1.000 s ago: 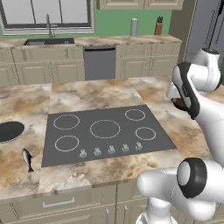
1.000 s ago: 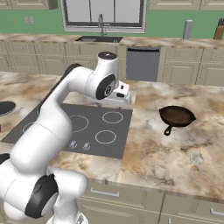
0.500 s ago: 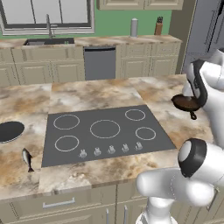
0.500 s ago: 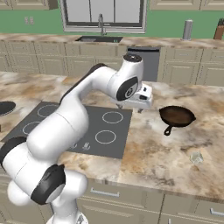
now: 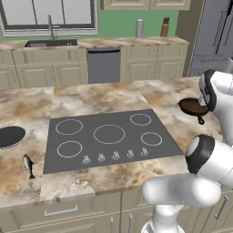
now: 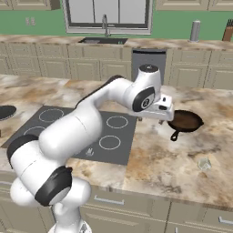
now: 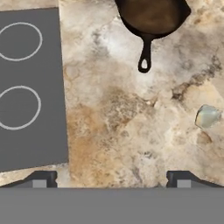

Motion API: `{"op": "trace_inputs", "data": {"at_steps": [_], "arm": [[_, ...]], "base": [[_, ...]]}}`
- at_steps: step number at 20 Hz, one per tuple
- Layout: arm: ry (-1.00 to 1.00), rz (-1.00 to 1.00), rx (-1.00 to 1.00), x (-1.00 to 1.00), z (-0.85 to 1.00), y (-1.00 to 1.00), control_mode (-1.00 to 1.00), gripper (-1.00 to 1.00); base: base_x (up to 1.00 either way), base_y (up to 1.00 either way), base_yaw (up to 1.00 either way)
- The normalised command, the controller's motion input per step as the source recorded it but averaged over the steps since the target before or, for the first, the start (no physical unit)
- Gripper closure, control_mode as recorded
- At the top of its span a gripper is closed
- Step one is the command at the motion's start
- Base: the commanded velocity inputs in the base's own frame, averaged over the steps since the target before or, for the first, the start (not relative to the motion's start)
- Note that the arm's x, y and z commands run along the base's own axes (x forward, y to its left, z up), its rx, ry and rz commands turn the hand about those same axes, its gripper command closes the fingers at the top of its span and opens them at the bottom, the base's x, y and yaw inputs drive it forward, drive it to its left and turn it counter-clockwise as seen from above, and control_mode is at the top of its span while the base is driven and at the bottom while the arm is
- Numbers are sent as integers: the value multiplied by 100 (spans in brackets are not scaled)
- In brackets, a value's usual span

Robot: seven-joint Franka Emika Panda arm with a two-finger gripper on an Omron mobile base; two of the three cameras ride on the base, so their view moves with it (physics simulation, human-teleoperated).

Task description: Place both pans onto different burners. Then place the garlic and the fish on different pans.

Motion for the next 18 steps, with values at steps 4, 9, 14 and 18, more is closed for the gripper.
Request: {"op": "trace_inputs", "data": {"at_steps": [4, 9, 14, 18], "arm": [[0, -1, -10, 11, -52, -27, -100, -100], [0, 0, 0, 38, -52, -20, -100, -100], [0, 0, 1, 32, -20, -51, -100, -100], [1, 0, 1, 29, -11, -43, -100, -100]], "base": [[0, 0, 0], [0, 0, 0], [0, 0, 0], [0, 0, 0]]}}
